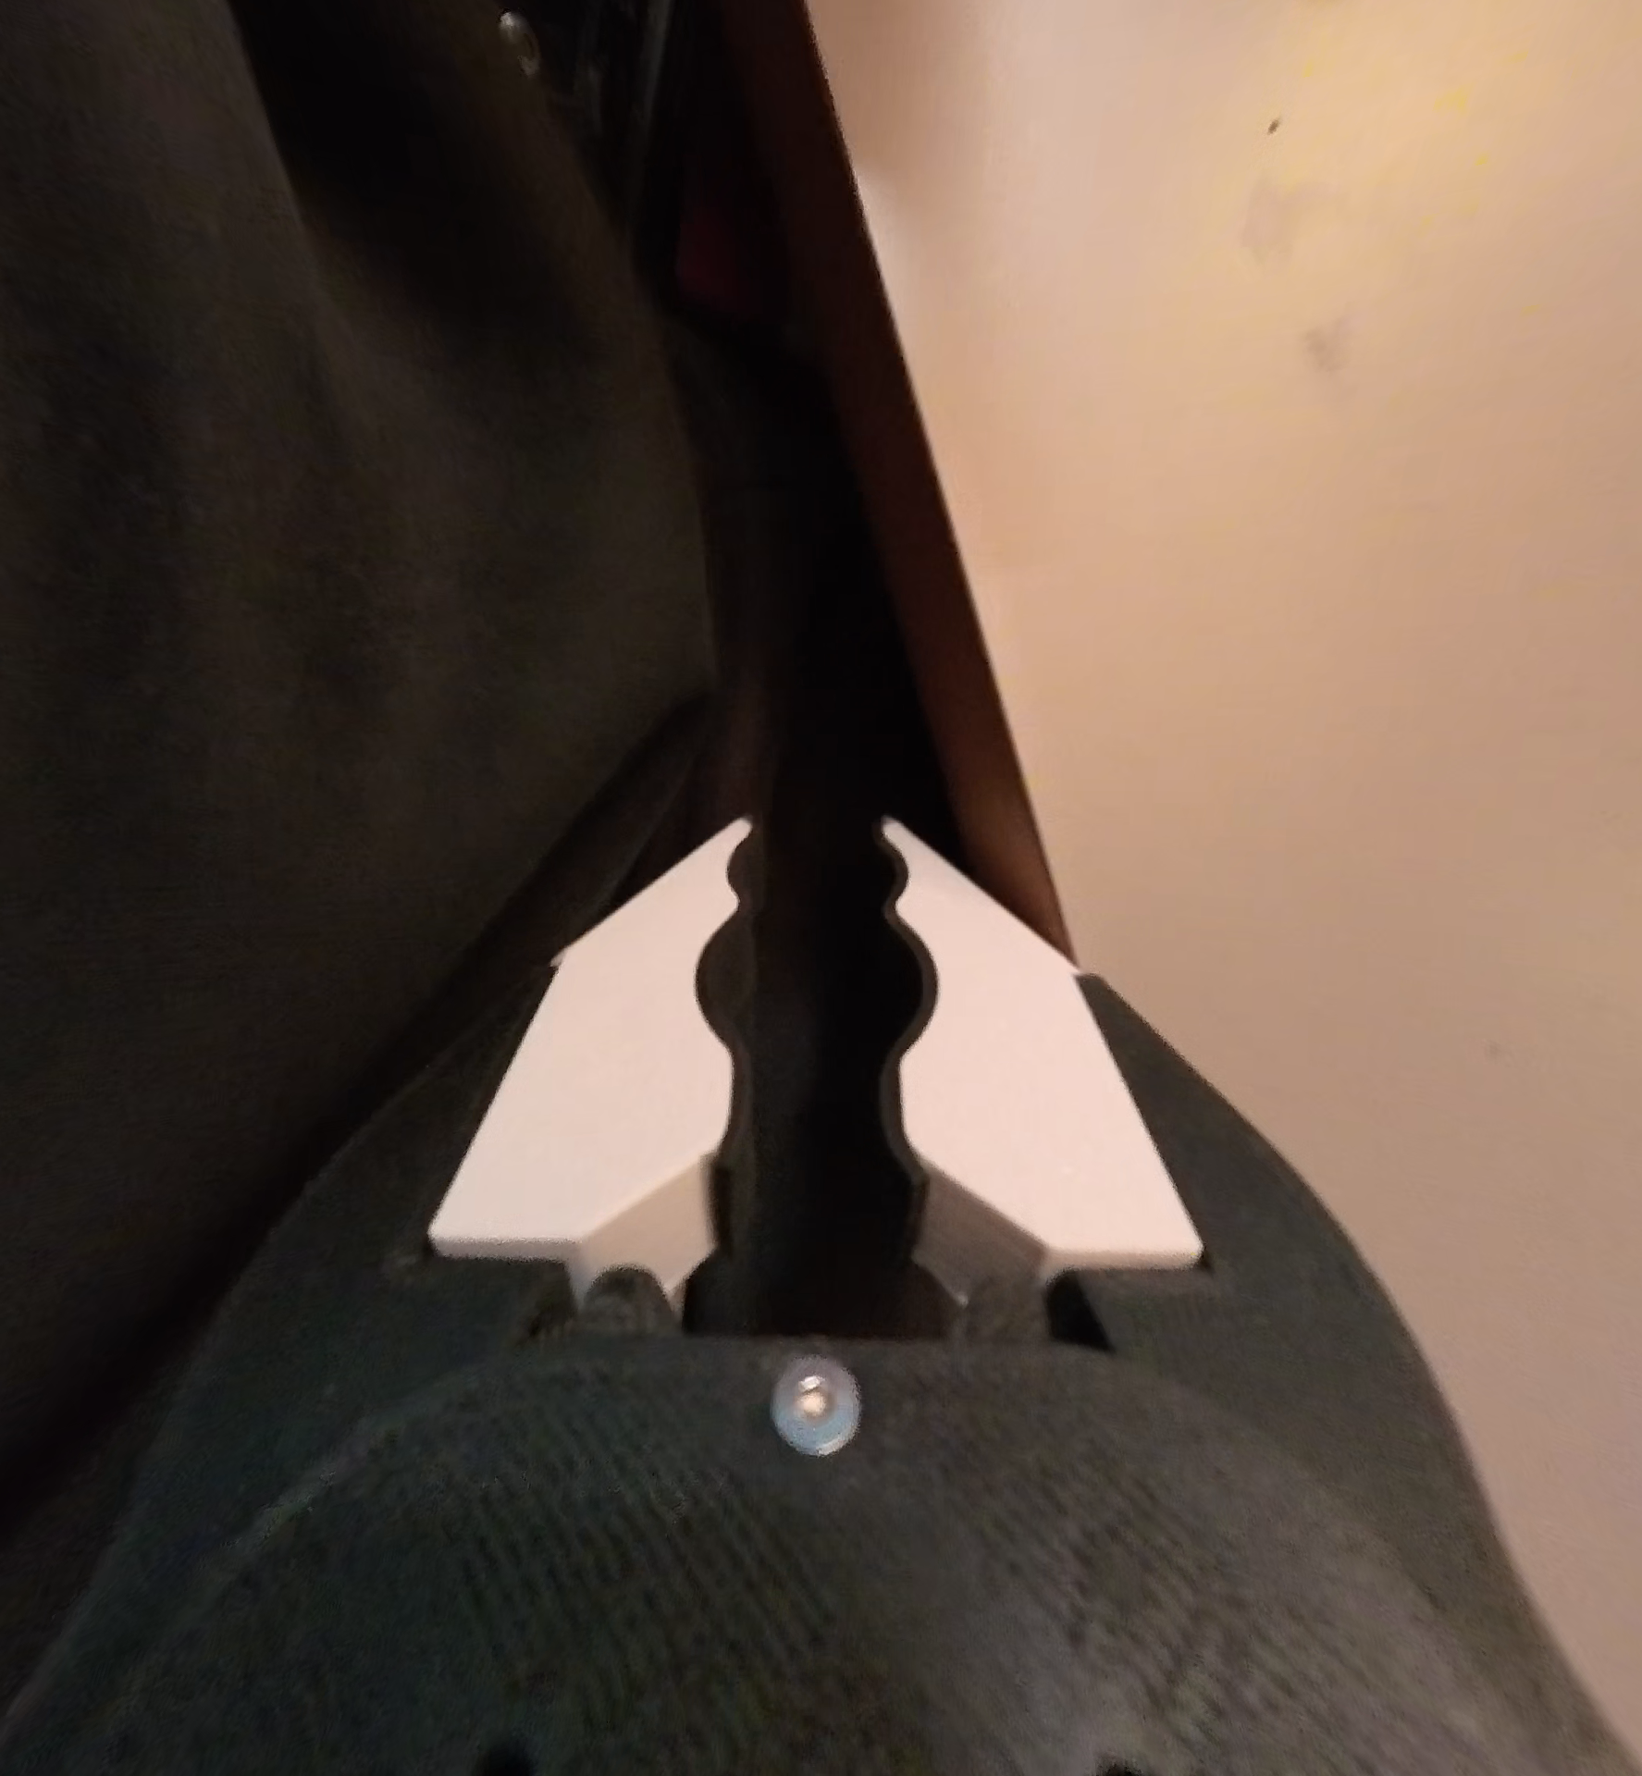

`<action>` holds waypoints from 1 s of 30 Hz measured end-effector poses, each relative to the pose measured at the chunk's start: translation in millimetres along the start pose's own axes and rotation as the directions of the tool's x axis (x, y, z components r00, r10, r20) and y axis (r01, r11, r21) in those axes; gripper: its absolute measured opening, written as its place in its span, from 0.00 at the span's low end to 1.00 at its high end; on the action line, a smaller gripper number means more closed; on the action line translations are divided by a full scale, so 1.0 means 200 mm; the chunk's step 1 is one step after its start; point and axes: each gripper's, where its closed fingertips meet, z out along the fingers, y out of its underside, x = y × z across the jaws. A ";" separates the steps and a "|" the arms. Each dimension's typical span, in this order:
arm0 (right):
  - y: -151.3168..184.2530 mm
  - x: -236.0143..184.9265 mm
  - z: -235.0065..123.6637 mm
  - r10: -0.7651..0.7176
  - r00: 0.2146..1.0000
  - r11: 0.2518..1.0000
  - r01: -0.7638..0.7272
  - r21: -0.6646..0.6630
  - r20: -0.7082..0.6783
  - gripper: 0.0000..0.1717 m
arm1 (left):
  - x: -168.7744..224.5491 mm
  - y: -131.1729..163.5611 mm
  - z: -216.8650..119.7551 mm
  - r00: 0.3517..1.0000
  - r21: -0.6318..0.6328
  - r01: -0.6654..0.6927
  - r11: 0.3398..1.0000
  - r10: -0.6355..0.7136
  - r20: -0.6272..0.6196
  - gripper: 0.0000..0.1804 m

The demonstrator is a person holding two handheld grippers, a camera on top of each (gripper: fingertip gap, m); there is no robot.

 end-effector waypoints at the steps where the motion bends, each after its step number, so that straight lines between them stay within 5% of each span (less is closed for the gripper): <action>1: -0.01 0.00 -0.01 0.007 1.000 1.000 -0.007 0.017 0.009 0.11 | 0.00 0.00 -0.01 1.000 0.007 0.005 1.000 -0.005 -0.007 0.01; 11: -0.05 -0.07 -0.10 0.043 0.993 0.994 -0.054 0.097 0.114 0.12 | 0.09 0.08 -0.06 0.999 0.076 -0.034 0.997 0.034 0.008 0.01; 30: 0.19 -0.42 -0.30 -0.052 0.984 0.984 0.021 0.176 0.171 0.12 | 0.40 0.60 -0.07 0.992 0.249 -0.068 0.966 0.040 0.117 0.01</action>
